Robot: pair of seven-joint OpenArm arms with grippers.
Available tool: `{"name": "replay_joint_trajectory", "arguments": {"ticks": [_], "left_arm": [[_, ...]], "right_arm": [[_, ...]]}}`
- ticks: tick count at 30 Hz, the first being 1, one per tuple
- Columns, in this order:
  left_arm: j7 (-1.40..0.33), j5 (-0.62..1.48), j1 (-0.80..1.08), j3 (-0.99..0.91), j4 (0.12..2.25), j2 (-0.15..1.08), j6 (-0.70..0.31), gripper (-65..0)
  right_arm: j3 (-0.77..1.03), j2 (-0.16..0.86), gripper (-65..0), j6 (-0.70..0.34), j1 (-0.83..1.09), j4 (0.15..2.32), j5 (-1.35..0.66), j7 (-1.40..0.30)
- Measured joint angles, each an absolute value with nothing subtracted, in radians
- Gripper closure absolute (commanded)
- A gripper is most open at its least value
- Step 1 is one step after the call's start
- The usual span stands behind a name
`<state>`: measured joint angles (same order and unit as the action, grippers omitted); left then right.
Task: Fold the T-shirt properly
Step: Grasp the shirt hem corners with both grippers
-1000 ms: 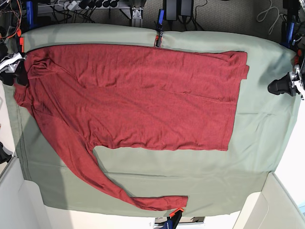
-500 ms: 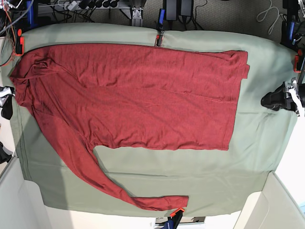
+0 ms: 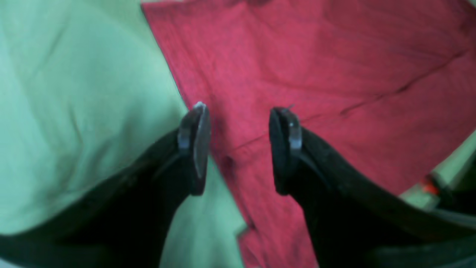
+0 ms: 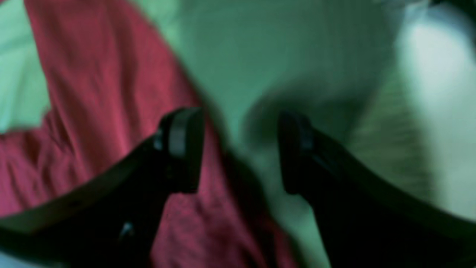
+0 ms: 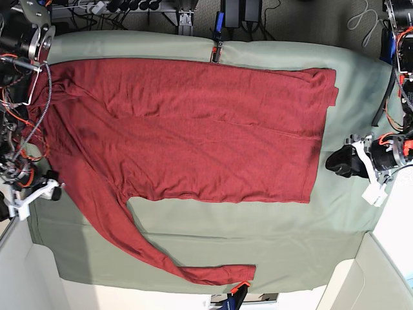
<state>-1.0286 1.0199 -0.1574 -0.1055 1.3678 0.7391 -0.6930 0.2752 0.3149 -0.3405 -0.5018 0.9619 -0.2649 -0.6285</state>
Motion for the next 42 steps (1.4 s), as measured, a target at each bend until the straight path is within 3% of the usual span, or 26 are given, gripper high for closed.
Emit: {"name": "replay_joint_trajectory", "arguments": {"ticks": [10,20,27,42], "left_arm": [[-0.903,0.918,-0.393,-0.074,0.981,0.657,-0.689,-29.1],[-0.693,0.669,-0.529,-0.056,0.699,0.582,-0.688,-29.1],[-0.61,0.606,-0.532,-0.033,0.615,0.533,-0.689,-29.1],[-0.605,0.622,-0.541,-0.037,0.612,0.463,-0.688,-29.0]], "right_arm": [[0.194,0.313,-31.9,-0.371,-0.443,0.988,-0.296,-0.669],[0.194,0.316,-31.9,-0.37,-0.433,0.995,-0.314,-0.686],[0.194,0.316,-31.9,-0.37,-0.432,0.995,-0.321,-0.688],[0.194,0.316,-31.9,-0.37,-0.432,0.995,-0.333,-0.689]]}}
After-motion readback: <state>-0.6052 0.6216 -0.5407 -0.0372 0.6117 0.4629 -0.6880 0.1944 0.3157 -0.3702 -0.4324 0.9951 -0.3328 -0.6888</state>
